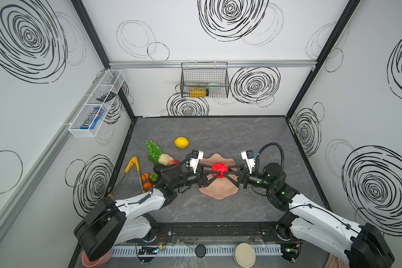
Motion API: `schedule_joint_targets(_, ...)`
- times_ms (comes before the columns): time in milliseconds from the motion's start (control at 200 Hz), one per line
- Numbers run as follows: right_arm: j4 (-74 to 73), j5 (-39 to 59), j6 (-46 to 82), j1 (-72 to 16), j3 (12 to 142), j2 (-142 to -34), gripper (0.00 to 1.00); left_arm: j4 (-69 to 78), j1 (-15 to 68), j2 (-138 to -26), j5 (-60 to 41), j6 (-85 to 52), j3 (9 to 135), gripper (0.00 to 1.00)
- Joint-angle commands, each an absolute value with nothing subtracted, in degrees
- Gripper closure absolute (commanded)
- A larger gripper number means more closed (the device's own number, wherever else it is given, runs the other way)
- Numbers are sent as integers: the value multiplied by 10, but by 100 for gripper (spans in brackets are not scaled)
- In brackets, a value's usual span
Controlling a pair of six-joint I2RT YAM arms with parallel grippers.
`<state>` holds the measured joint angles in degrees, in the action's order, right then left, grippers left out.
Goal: Place and organize the fake fruits in the fruit bowl
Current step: 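Carry the red apple over the bowl and pass it to the right gripper, then lower the red apple into the bowl with the right gripper while the left gripper withdraws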
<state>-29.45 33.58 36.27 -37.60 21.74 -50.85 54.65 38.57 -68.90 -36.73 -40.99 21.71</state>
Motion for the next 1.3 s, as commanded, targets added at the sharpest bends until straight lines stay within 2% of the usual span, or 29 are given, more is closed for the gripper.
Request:
schedule_joint_targets(0, -312, 360, 340, -381, 232, -508, 25, 632, 395, -702, -418, -418, 213, 36)
schedule_joint_targets(160, -322, 374, 337, -387, 233, -508, 28, 678, 398, -724, -441, -443, 215, 36)
schedule_joint_targets(440, -303, 370, 317, -400, 244, -512, 48, 645, 396, -726, -432, -422, 223, 34)
schedule_joint_targets(525, -293, 351, 314, -400, 247, -511, 52, 627, 393, -722, -421, -414, 222, 30)
schedule_joint_targets(610, -260, 291, 309, -399, 255, -511, 55, 583, 385, -708, -395, -393, 222, 17)
schedule_joint_targets(740, -168, 199, 265, -399, 285, -514, 56, 483, 352, -632, -263, -358, 197, 0)
schedule_joint_targets(776, -143, 177, 256, -399, 295, -519, 56, 442, 340, -596, -200, -354, 186, 4)
schedule_joint_targets(886, -78, 134, 223, -403, 329, -552, 58, 270, 311, -472, 26, -343, 169, 4)
schedule_joint_targets(996, -9, 73, 208, -416, 374, -614, 62, 174, 299, -390, 172, -324, 152, 4)
schedule_joint_targets(1106, 66, 12, 193, -438, 436, -686, 62, 129, 297, -355, 229, -323, 147, 4)
schedule_joint_targets(1296, 195, -63, 157, -496, 542, -783, 62, 125, 304, -335, 228, -324, 147, 4)
